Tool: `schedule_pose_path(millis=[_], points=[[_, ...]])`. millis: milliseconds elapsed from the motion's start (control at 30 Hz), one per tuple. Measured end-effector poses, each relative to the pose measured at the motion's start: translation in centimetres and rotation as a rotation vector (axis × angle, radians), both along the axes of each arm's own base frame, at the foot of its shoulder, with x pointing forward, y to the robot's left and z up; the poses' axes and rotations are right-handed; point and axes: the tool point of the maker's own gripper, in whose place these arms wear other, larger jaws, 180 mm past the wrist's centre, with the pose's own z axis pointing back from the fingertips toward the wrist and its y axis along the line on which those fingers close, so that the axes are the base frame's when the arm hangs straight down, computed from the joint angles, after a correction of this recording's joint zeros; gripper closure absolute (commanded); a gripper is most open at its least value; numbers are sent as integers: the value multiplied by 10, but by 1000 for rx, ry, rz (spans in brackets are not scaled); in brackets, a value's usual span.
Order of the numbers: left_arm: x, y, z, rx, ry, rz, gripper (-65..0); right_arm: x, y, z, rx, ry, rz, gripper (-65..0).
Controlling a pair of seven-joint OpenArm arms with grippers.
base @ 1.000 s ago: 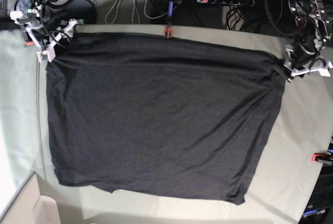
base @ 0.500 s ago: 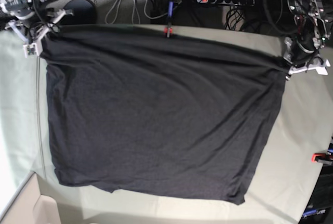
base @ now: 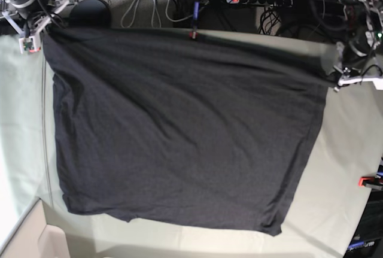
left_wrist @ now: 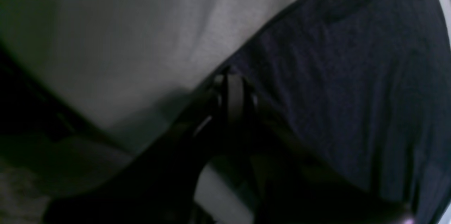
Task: Layout the t-shirt on the table in an organized manner, then fold the t-shirt properly
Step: 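Hold the shirt edge with both grippers and adjust the grip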
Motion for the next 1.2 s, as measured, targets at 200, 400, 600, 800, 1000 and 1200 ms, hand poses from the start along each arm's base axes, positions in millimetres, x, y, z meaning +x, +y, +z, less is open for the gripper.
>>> schedule_pose_path(millis=[200, 400, 600, 800, 1000, 1200], points=[[-4, 22, 20, 31, -49, 71, 0, 1, 0, 0, 0, -3, 1, 0], [-9, 9, -2, -1, 7, 48, -2, 4, 8, -2, 10, 0, 25, 0], [-22, 0, -12, -17, 41, 32, 0, 6, 11, -3, 17, -3, 30, 0], [-21, 29, 14, 25, -21, 104, 0, 8, 11, -2, 16, -9, 32, 0], [-4, 38, 44, 68, -101, 109, 0, 43, 22, 5, 26, -78, 91, 0], [13, 31, 55, 77, -144, 89, 0, 69, 29, 12, 32, -132, 116, 0]])
